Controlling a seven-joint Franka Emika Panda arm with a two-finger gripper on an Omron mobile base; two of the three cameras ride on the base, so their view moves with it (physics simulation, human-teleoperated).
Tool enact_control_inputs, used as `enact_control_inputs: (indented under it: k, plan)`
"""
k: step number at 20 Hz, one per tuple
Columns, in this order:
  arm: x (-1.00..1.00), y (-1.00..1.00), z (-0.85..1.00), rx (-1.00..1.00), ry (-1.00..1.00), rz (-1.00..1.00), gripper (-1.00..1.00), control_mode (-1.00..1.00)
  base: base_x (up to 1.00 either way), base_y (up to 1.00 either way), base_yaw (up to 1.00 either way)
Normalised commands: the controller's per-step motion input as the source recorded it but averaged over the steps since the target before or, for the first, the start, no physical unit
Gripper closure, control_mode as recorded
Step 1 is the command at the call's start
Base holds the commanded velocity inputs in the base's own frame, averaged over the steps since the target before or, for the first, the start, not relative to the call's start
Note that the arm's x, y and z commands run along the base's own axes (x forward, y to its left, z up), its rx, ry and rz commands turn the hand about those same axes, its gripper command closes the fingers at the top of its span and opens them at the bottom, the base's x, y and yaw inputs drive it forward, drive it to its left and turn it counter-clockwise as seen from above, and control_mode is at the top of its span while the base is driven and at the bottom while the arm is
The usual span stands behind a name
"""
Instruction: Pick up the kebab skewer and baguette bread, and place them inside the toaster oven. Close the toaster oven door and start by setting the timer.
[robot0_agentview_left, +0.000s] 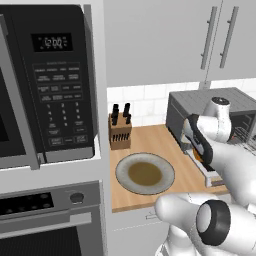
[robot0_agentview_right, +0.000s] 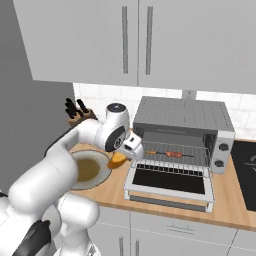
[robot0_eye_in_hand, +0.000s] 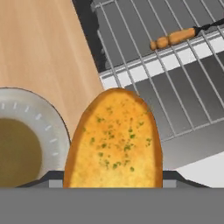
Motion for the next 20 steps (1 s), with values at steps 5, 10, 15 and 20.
enact_control_inputs:
  k: [5, 10, 15, 20]
  plan:
    - [0.00, -0.75, 0.29, 0.13, 0.00, -0.40, 1.00, -1.00, 0.00, 0.00, 0.00]
    - [0.00, -0.88, 0.13, 0.11, 0.00, -0.44, 1.00, -1.00, 0.00, 0.00, 0.00]
    - [0.00, -0.80, 0.00, 0.08, 0.00, -0.40, 1.00, -1.00, 0.00, 0.00, 0.00]
    - [0.02, -0.35, -0.04, 0.01, 0.00, -0.20, 1.00, -1.00, 0.00, 0.00, 0.00]
